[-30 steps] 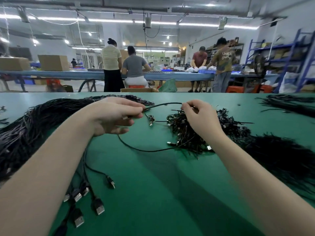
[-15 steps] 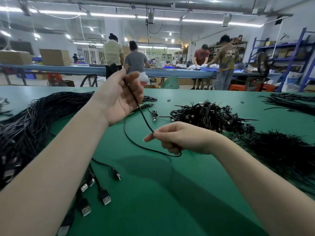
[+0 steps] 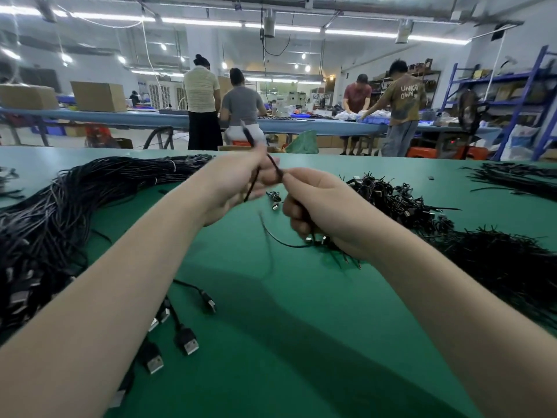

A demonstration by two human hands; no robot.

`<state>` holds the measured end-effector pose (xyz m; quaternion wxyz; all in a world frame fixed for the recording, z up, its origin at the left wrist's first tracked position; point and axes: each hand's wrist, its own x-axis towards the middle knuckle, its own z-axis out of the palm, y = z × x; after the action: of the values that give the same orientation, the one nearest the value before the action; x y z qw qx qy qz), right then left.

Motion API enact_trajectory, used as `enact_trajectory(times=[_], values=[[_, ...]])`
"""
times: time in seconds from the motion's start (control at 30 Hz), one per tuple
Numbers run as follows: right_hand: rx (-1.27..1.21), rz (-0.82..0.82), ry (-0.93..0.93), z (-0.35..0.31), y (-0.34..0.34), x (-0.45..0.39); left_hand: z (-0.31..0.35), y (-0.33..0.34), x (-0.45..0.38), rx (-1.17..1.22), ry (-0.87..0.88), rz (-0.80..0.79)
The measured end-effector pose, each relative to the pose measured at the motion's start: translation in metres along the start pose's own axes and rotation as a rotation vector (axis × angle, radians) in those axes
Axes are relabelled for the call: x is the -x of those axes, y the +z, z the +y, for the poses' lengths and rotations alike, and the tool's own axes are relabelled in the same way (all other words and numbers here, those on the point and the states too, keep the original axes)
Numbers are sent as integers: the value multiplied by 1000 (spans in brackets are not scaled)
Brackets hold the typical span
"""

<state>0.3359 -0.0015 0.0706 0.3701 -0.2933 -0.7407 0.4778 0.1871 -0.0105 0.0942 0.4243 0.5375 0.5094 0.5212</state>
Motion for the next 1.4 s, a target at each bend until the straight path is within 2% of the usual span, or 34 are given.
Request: enact_trajectory(times=[0.07,0.13,0.2,0.23,0.3,0.4,0.47,0.5,0.6,0.67,0.77,0.83,0.9,1.0,1.07,1.13,1.27,1.4], values=[[-68,-136,-23,7,10,1,10,-6,-1,328,55,33],[-60,-320,41,17,11,5,21,-18,3,610,132,-52],[19,-395,137,29,7,8,30,-34,10,707,214,-153],[84,-356,171,33,4,8,33,-42,14,682,245,-196],[217,-158,173,33,-5,6,36,-56,22,493,267,-282],[179,137,99,16,-18,2,31,-57,26,-35,101,-428],[146,169,14,0,-20,2,21,-40,22,-287,-81,-454],[137,144,-24,-7,-18,3,16,-29,19,-303,-101,-414],[49,14,-72,-16,0,6,14,-9,9,-11,69,-111],[-14,-83,-32,-9,9,6,20,-9,9,248,157,-18],[-75,-267,141,13,6,8,31,-16,16,541,214,-114],[-53,-310,252,27,-2,9,35,-22,23,607,215,-199],[142,-193,303,34,-10,7,35,-28,25,523,202,-292],[454,155,197,25,-25,3,21,-25,18,24,110,-352],[422,297,57,10,-30,0,9,-15,14,-339,-4,-350],[373,301,-67,-5,-25,0,1,-4,10,-414,-25,-279],[322,223,-133,-14,-2,3,-2,2,2,-38,57,-62],[240,-18,-26,2,10,6,8,-3,2,463,81,-55]])
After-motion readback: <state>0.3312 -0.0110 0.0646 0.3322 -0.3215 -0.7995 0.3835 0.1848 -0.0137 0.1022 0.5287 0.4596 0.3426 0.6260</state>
